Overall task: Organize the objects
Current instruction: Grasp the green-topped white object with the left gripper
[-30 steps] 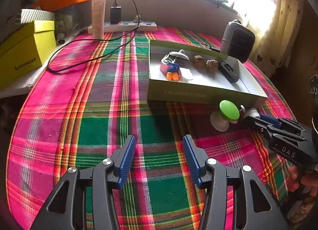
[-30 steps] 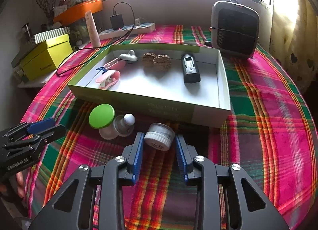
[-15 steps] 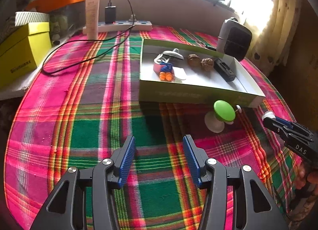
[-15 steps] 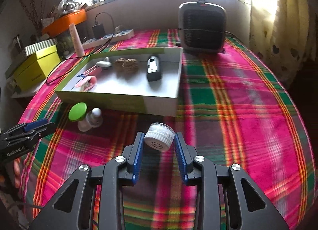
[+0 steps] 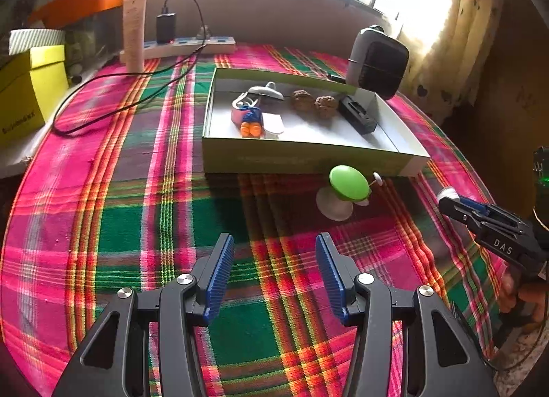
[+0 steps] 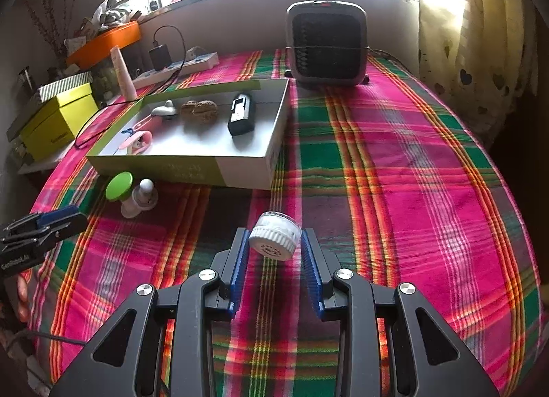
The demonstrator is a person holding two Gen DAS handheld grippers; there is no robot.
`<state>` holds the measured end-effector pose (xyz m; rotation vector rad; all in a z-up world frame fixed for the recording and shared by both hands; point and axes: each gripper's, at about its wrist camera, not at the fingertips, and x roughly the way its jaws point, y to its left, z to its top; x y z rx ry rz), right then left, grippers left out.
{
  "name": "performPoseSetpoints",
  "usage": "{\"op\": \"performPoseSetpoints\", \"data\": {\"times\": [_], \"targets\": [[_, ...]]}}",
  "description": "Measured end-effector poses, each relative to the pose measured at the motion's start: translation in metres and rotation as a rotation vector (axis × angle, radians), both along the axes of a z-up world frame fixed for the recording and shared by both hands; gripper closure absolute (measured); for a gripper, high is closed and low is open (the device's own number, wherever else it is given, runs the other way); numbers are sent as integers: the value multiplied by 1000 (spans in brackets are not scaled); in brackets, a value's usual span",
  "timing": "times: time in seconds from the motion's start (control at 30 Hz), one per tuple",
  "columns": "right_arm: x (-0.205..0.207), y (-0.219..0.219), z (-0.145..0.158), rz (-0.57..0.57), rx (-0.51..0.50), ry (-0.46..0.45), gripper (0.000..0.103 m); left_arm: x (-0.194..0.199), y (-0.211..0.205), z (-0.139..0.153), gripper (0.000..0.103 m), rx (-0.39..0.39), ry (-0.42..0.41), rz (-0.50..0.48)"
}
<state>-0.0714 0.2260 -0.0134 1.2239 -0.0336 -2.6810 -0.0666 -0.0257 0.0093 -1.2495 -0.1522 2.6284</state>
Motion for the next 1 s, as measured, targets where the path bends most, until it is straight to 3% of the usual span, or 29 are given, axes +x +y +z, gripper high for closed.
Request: {"op": "performPoseSetpoints", "data": {"times": [1.0], "targets": [[-3, -6, -5, 51, -3, -24, 71, -26, 49, 4, 55, -22, 25, -67]]}}
